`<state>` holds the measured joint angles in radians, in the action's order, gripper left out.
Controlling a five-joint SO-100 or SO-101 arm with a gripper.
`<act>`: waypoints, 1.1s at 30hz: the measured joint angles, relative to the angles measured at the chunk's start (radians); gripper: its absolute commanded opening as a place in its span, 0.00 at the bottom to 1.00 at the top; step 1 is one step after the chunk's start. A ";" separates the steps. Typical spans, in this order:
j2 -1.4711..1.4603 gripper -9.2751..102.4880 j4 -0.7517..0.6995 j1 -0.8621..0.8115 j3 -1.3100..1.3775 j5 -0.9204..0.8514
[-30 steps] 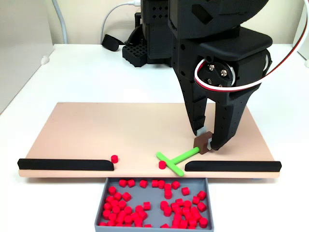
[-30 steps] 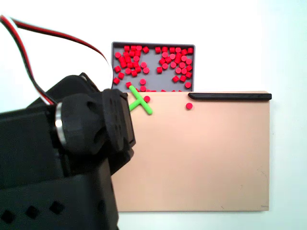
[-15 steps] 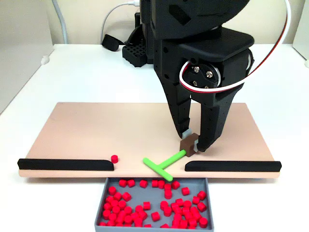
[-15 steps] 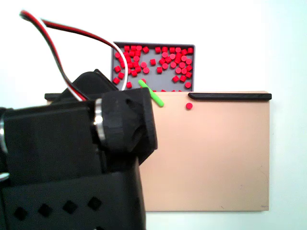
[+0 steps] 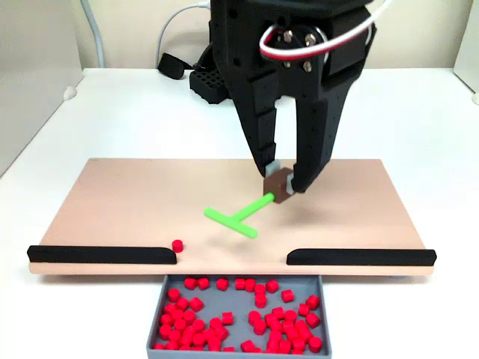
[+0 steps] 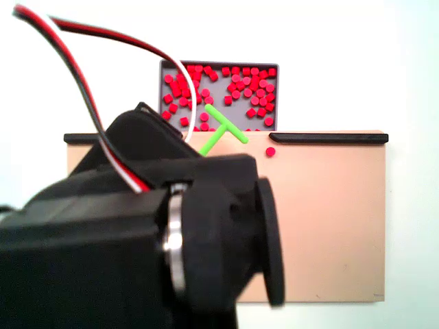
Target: Push granules from left to the grey container
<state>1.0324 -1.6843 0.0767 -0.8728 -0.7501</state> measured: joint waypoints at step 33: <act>0.943 0.08 0.012 -0.037 -0.986 -0.851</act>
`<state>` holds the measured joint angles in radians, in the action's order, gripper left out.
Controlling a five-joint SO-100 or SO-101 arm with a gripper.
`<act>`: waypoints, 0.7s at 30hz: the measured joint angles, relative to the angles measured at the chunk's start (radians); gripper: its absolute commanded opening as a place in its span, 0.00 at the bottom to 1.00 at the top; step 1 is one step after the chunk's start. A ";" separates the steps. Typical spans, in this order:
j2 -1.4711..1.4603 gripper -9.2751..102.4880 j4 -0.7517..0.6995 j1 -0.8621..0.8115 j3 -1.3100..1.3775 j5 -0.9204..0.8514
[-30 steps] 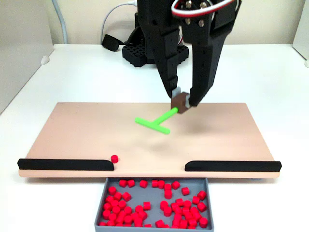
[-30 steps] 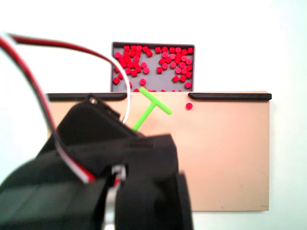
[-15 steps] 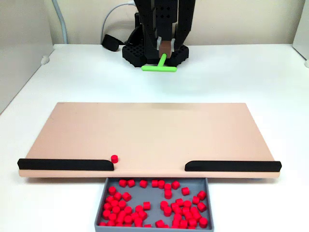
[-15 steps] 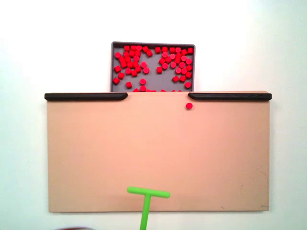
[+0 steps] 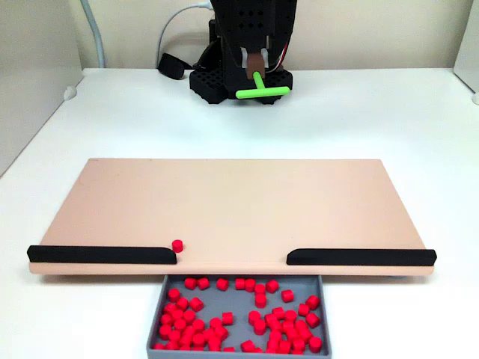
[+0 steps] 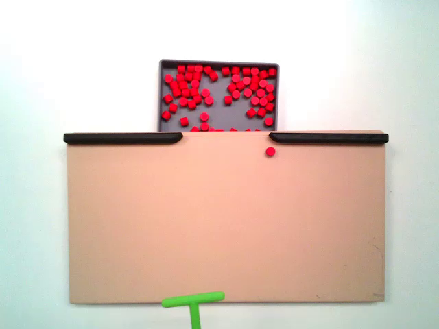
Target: Push granules from left to the grey container
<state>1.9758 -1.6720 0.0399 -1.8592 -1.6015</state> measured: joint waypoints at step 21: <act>-0.055 0.08 0.002 -0.034 0.000 0.044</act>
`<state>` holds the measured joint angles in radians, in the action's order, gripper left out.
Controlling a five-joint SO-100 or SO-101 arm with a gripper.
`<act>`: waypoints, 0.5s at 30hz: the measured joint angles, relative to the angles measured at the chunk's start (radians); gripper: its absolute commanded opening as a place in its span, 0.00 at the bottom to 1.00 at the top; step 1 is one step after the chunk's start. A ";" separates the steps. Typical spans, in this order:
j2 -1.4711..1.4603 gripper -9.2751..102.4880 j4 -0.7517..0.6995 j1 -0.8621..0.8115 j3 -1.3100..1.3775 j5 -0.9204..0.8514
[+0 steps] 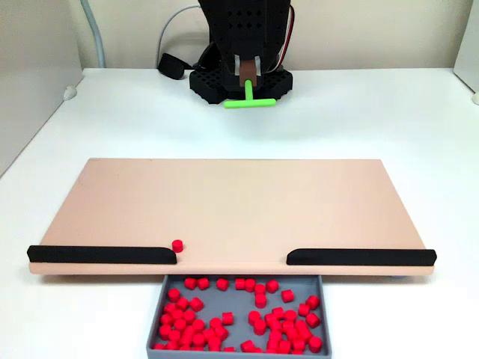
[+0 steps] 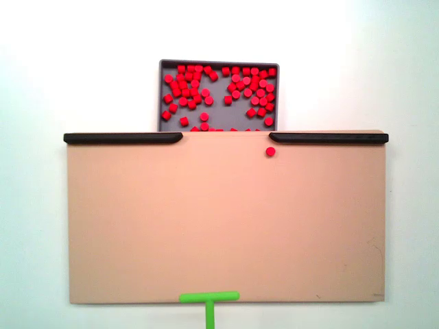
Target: Push granules from left to the grey container
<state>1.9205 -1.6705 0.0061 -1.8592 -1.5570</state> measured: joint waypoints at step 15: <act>0.000 0.08 0.000 -0.002 0.000 -0.032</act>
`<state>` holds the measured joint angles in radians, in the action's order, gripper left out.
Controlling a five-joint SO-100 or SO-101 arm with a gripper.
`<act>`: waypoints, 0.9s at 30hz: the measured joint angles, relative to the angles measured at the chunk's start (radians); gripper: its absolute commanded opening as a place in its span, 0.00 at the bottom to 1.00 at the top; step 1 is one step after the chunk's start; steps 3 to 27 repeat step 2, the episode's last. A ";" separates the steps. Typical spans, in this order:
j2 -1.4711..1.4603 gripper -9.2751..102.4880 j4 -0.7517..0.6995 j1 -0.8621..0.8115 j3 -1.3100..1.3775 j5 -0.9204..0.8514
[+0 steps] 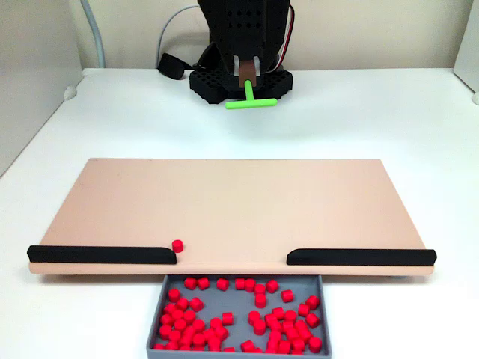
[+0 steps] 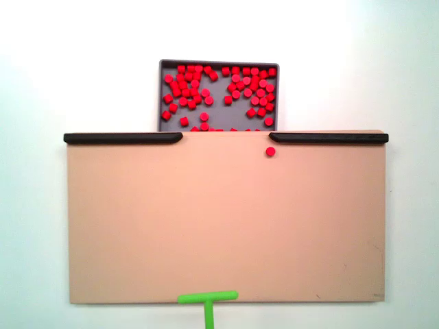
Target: Push granules from left to the grey container
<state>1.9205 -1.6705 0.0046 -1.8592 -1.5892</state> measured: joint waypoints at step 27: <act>0.000 0.08 0.000 0.000 0.000 0.000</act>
